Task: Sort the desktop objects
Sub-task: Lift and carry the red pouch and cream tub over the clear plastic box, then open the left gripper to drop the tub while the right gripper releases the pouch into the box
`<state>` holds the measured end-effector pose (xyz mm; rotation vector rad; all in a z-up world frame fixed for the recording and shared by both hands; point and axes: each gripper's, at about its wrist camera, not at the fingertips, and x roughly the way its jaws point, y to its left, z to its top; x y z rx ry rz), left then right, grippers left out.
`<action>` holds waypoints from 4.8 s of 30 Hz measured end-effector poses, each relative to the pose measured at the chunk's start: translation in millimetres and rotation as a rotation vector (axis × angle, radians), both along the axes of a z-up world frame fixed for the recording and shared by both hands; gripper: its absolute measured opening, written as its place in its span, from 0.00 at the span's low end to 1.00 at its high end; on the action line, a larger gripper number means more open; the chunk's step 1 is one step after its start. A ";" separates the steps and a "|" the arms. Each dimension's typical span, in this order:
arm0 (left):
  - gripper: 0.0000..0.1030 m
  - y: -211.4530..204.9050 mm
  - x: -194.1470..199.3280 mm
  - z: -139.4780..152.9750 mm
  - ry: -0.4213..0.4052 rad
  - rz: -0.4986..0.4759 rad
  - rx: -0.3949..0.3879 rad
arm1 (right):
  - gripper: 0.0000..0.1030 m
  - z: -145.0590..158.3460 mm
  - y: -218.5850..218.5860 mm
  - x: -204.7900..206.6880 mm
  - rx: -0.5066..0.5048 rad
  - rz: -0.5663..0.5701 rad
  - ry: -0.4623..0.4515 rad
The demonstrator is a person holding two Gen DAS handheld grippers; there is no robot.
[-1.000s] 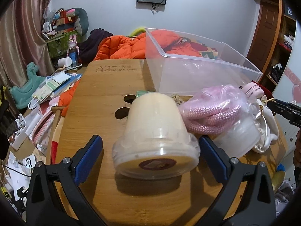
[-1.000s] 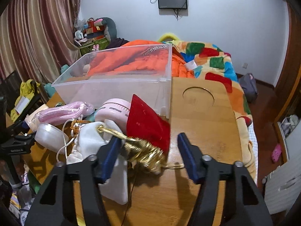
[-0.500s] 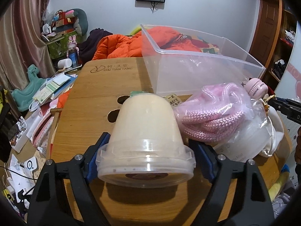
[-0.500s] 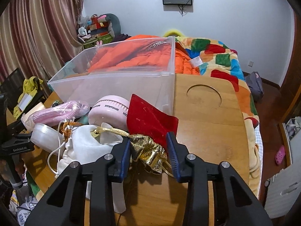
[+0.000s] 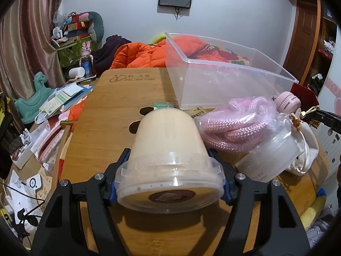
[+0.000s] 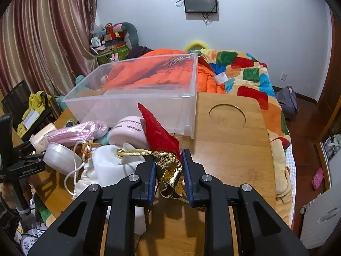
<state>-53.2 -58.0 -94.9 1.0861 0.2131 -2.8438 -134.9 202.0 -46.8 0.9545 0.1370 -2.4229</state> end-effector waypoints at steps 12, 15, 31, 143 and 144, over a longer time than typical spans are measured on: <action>0.68 3.0 13.8 19.3 0.061 -0.002 -0.024 | 0.19 16.7 10.7 4.9 -0.057 -0.019 0.032; 0.68 1.5 12.1 17.5 0.048 -0.002 -0.015 | 0.19 19.3 11.5 5.7 -0.063 -0.017 0.036; 0.68 10.3 14.1 53.8 0.124 -0.037 -0.031 | 0.19 39.5 15.1 10.7 -0.105 -0.006 0.075; 0.95 -0.1 -73.4 118.9 0.081 -0.170 -0.004 | 0.81 77.0 -48.0 -40.1 0.063 0.084 0.129; 0.95 -3.6 -71.4 116.1 0.073 -0.165 0.004 | 0.81 76.3 -47.4 -39.1 0.062 0.083 0.128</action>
